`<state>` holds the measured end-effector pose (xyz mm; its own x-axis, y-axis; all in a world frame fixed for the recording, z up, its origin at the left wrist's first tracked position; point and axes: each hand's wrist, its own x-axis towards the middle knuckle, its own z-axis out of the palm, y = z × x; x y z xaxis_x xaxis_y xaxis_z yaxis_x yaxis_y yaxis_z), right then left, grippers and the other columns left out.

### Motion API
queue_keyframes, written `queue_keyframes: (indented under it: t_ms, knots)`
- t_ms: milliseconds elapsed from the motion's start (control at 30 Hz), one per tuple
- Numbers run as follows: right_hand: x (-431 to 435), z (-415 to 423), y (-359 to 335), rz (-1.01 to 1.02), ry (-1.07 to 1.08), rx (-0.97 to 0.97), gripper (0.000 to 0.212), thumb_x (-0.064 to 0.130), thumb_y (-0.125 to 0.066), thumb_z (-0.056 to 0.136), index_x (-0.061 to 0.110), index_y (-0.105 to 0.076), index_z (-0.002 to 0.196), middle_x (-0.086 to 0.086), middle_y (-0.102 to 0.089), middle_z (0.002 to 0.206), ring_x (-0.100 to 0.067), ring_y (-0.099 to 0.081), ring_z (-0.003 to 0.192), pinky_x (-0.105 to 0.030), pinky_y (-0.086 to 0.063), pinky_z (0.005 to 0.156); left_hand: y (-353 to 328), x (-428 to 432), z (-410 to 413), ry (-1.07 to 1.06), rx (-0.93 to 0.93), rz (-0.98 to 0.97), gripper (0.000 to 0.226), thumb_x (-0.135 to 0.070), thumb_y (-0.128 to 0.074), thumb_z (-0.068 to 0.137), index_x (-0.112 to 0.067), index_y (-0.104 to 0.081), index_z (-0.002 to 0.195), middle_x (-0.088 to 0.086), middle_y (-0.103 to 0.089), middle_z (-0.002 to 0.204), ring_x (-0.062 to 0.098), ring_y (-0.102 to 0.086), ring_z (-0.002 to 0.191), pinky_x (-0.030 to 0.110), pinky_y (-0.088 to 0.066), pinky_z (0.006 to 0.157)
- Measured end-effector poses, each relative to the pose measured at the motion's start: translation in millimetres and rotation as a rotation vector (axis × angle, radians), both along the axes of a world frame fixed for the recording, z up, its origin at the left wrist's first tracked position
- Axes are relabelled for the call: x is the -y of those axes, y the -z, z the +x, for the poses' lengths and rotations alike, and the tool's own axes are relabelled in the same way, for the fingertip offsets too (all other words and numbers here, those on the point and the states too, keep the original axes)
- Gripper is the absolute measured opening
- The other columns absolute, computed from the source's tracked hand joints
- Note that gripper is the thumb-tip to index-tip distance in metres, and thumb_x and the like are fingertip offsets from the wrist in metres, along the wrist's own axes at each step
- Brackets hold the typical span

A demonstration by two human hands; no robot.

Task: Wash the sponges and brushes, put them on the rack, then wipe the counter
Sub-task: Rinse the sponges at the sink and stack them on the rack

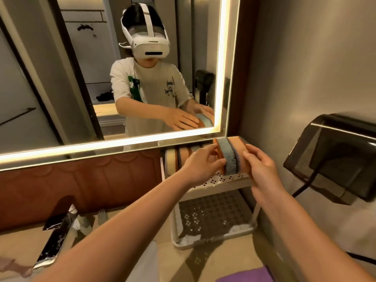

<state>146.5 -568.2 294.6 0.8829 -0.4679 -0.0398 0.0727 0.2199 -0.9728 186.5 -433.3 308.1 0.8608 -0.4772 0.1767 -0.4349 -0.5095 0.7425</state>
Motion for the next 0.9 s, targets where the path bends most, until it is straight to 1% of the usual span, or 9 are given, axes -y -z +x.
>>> queue_keyframes:
  t_ms: [100,167,233,300,367,467,567,700,900]
  knots:
    - [16.9,9.1,3.6,-0.095,-0.025,-0.025,0.024,0.013,-0.049,0.095,0.024,-0.059,0.114,0.000,-0.062,0.105,-0.014,-0.059,0.095,-0.027,-0.052,0.078,3.3,8.6,13.1,0.009,0.054,0.108,0.056,-0.035,-0.053,0.091,-0.021,-0.035,0.142,0.006,-0.064,0.114,0.027,-0.061,0.102,0.049,-0.049,0.093]
    - [23.5,17.0,7.6,-0.134,-0.031,-0.052,0.029,0.010,-0.049,0.094,0.020,-0.058,0.119,-0.001,-0.061,0.110,-0.014,-0.059,0.097,-0.025,-0.051,0.077,8.9,12.4,23.6,-0.011,0.110,0.176,0.054,-0.039,-0.055,0.089,-0.023,-0.039,0.138,0.003,-0.065,0.105,0.027,-0.060,0.101,0.049,-0.046,0.095]
    - [28.1,28.0,13.3,-0.180,-0.021,-0.078,0.034,0.008,-0.049,0.093,0.016,-0.057,0.125,-0.005,-0.059,0.121,-0.019,-0.057,0.107,-0.032,-0.051,0.087,14.9,15.3,30.8,-0.064,0.208,0.297,0.054,-0.044,-0.053,0.088,-0.025,-0.040,0.137,0.000,-0.060,0.116,0.025,-0.051,0.114,0.044,-0.037,0.103]
    - [31.3,38.9,16.6,-0.230,-0.034,-0.108,0.036,0.009,-0.049,0.093,0.015,-0.055,0.128,-0.006,-0.056,0.126,-0.021,-0.054,0.112,-0.037,-0.050,0.095,19.2,17.6,33.9,-0.113,0.270,0.386,0.058,-0.047,-0.051,0.089,-0.026,-0.034,0.141,0.000,-0.046,0.134,0.023,-0.036,0.126,0.040,-0.027,0.107]
    - [33.9,50.4,17.4,-0.282,-0.077,-0.146,0.035,0.013,-0.049,0.094,0.014,-0.053,0.129,-0.006,-0.055,0.126,-0.021,-0.054,0.111,-0.036,-0.050,0.094,22.9,18.6,38.8,-0.142,0.306,0.451,0.062,-0.049,-0.048,0.090,-0.025,-0.031,0.143,0.001,-0.035,0.142,0.022,-0.027,0.131,0.039,-0.021,0.109]
    - [37.9,65.7,17.3,-0.363,-0.158,-0.220,0.036,0.017,-0.048,0.095,0.012,-0.051,0.131,-0.010,-0.056,0.127,-0.021,-0.055,0.107,-0.035,-0.050,0.089,30.0,19.6,48.6,-0.184,0.326,0.498,0.065,-0.054,-0.046,0.088,-0.024,-0.031,0.143,0.002,-0.030,0.146,0.024,-0.022,0.136,0.041,-0.017,0.113]
    - [41.6,76.8,18.6,-0.413,-0.171,-0.217,0.036,0.013,-0.043,0.097,0.009,-0.050,0.132,-0.011,-0.055,0.124,-0.020,-0.054,0.103,-0.028,-0.050,0.078,37.6,23.2,53.2,-0.211,0.338,0.479,0.067,-0.056,-0.047,0.088,-0.022,-0.031,0.143,0.003,-0.034,0.146,0.024,-0.025,0.136,0.040,-0.022,0.112]
    - [43.7,87.3,25.3,-0.533,-0.122,-0.188,0.035,0.008,-0.042,0.094,0.008,-0.055,0.127,-0.012,-0.058,0.125,-0.021,-0.054,0.109,-0.034,-0.048,0.093,45.5,23.9,58.3,-0.253,0.441,0.487,0.068,-0.055,-0.051,0.085,-0.023,-0.030,0.142,0.002,-0.040,0.141,0.023,-0.032,0.130,0.037,-0.031,0.108]
    - [47.6,91.0,36.4,-0.808,-0.099,-0.105,0.033,0.016,-0.046,0.095,0.015,-0.060,0.125,-0.008,-0.056,0.129,-0.021,-0.053,0.114,-0.036,-0.047,0.096,49.7,24.3,66.0,-0.268,0.507,0.542,0.058,-0.053,-0.046,0.089,-0.031,-0.031,0.140,0.000,-0.043,0.133,0.022,-0.036,0.123,0.038,-0.036,0.098]
